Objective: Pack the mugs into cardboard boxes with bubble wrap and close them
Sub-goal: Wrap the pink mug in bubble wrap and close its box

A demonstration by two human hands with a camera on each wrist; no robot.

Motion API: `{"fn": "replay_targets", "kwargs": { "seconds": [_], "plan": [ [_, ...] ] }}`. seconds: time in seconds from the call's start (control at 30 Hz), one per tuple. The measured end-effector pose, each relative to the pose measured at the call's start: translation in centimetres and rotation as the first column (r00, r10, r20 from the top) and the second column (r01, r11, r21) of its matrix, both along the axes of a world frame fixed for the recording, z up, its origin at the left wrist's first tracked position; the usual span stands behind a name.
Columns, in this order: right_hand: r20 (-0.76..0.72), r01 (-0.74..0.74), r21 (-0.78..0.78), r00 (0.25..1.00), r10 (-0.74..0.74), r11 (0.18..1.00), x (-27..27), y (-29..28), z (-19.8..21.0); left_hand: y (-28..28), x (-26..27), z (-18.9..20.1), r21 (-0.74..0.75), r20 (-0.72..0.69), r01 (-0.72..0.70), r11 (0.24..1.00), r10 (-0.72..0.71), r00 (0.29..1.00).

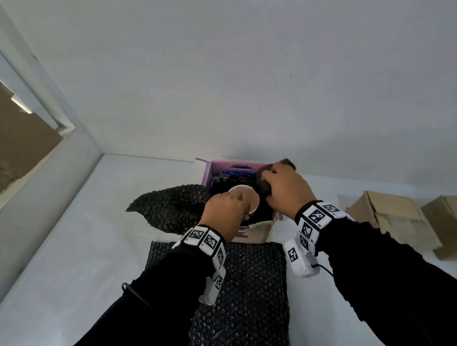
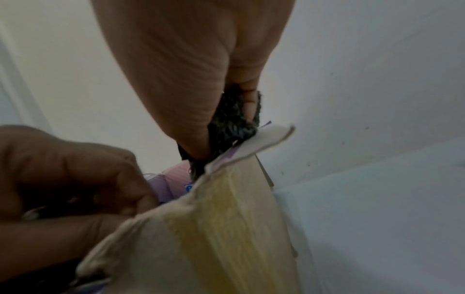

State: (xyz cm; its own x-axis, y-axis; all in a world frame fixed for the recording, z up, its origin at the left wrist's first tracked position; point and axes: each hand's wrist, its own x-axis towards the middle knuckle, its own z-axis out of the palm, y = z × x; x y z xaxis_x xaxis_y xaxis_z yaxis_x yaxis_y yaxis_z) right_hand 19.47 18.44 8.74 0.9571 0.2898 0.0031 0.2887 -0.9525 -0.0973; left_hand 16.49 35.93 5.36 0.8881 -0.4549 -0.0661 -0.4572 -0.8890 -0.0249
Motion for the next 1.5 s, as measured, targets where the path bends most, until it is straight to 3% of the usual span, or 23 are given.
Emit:
{"fn": "replay_targets", "kwargs": {
  "seconds": [0.13, 0.23, 0.3, 0.37, 0.43, 0.57, 0.7, 0.83, 0.93, 1.0, 1.07, 1.2, 1.5],
  "plan": [
    [0.043, -0.075, 0.092, 0.997, 0.071, 0.993, -0.1, 0.9, 0.1, 0.3, -0.8, 1.1, -0.208, 0.054, 0.007, 0.978, 0.004, 0.999],
    [0.041, -0.069, 0.087, 0.997, 0.065, 0.994, 0.3, 0.6, 0.2, 1.8, -1.6, 2.8, -0.114, 0.167, -0.117, 0.987, 0.135, 0.977],
    [0.043, -0.071, 0.070, 0.997, 0.068, 0.995, 0.3, 0.6, 0.2, 3.1, -1.7, 3.6, -0.054, 0.048, -0.185, 0.981, 0.188, 0.981],
    [0.051, -0.080, 0.063, 0.996, 0.076, 0.995, 0.1, 0.9, 0.2, 3.9, -1.3, 4.0, -0.082, -0.132, -0.149, 0.985, 0.137, 0.982],
    [0.044, -0.074, 0.090, 0.997, 0.070, 0.993, -0.1, 1.2, 0.1, 3.8, -0.9, 4.4, -0.136, -0.186, -0.080, 0.988, 0.053, 0.981],
    [-0.025, -0.026, 0.153, 0.999, 0.030, 0.988, 0.6, 1.1, 0.3, 2.0, -1.2, 4.3, -0.389, -0.016, 0.053, 0.920, -0.064, 0.998],
    [-0.222, -0.080, 0.109, 0.970, 0.103, 0.991, 1.2, 1.6, 0.3, 0.9, -1.5, 2.8, -0.428, -0.092, -0.009, 0.904, -0.033, 0.995],
    [-0.047, -0.113, -0.160, 0.993, 0.107, 0.981, 1.3, 2.2, -0.5, 1.1, -1.4, 1.1, -0.478, -0.199, -0.105, 0.872, 0.010, 0.980],
    [0.100, -0.024, -0.150, 0.994, 0.039, 0.988, 1.6, 2.1, -1.2, 1.3, -1.4, 0.9, -0.405, -0.162, -0.072, 0.911, 0.006, 0.987],
    [0.121, 0.011, -0.099, 0.993, 0.001, 0.995, 1.9, 2.1, -1.4, 1.2, -1.4, 0.9, -0.228, -0.035, -0.072, 0.971, 0.066, 0.997],
    [0.130, 0.013, -0.147, 0.991, 0.007, 0.989, 1.9, 2.3, -1.5, 1.2, -1.3, 0.8, -0.118, 0.011, -0.109, 0.987, 0.111, 0.994],
    [0.121, 0.059, -0.331, 0.993, -0.019, 0.942, 1.7, 2.8, -2.0, 1.3, -1.2, 0.8, -0.176, -0.107, -0.174, 0.969, 0.156, 0.982],
    [0.058, -0.024, -0.304, 0.997, 0.044, 0.952, 2.1, 2.9, -3.5, 1.2, -1.6, 0.2, -0.130, -0.119, -0.095, 0.987, 0.080, 0.990]
  ]
}}
